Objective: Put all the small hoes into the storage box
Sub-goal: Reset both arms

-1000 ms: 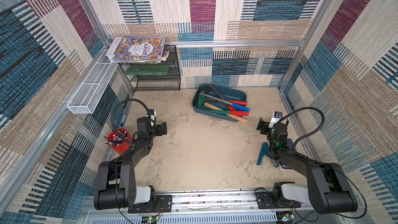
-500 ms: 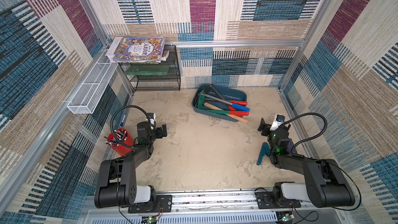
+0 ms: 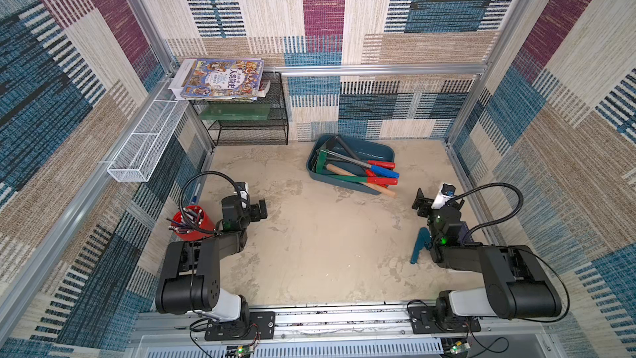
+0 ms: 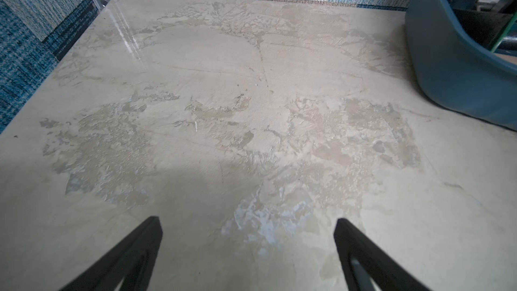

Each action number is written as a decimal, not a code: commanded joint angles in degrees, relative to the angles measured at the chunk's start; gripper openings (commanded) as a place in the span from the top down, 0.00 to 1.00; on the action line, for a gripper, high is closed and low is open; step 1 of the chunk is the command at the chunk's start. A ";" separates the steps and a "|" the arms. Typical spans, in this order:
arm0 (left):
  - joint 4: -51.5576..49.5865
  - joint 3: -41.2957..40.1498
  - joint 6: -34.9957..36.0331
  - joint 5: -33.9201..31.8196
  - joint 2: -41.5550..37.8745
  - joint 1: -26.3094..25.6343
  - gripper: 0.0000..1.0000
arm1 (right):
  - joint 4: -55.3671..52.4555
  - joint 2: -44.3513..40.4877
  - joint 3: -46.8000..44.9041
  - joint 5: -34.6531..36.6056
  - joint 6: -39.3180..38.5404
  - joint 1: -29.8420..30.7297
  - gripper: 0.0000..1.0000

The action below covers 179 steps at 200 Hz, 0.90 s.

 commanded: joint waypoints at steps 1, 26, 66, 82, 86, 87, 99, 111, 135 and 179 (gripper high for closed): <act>2.19 0.46 -0.54 -1.81 0.15 -0.37 0.00 | 3.50 2.94 1.45 0.13 -0.25 -0.07 0.04; 1.63 0.81 -0.02 -6.01 0.32 -2.21 0.00 | 3.16 2.78 1.43 -0.11 -0.28 -0.02 0.05; 3.19 -0.13 -0.55 -9.16 0.40 -2.85 0.00 | 3.00 3.30 1.73 -0.60 -0.26 -0.22 0.04; 3.24 -0.15 -0.55 -9.20 0.29 -2.85 0.00 | 3.12 3.32 1.68 -0.57 -0.27 -0.10 0.04; 3.18 -0.15 -0.55 -9.17 0.28 -2.85 0.00 | 3.19 3.31 1.67 -0.64 -0.30 -0.15 0.04; 3.17 -0.15 -0.55 -9.16 0.28 -2.85 0.00 | 3.19 3.32 1.63 -0.64 -0.30 -0.12 0.05; 3.15 -0.15 -0.55 -9.11 0.40 -2.84 0.00 | 3.23 3.23 1.60 -0.52 -0.30 -0.16 0.04; 3.11 -0.19 -0.54 -9.17 0.38 -2.84 0.00 | 3.33 3.07 1.49 -0.59 -0.30 -0.16 0.04; 3.25 -0.24 -0.54 -9.20 0.28 -2.93 0.00 | 3.55 2.88 1.32 -0.47 -0.35 -0.04 0.05; 3.33 -0.33 -0.46 -9.40 0.18 -3.03 0.00 | 3.59 2.92 1.32 -0.47 -0.38 -0.01 0.05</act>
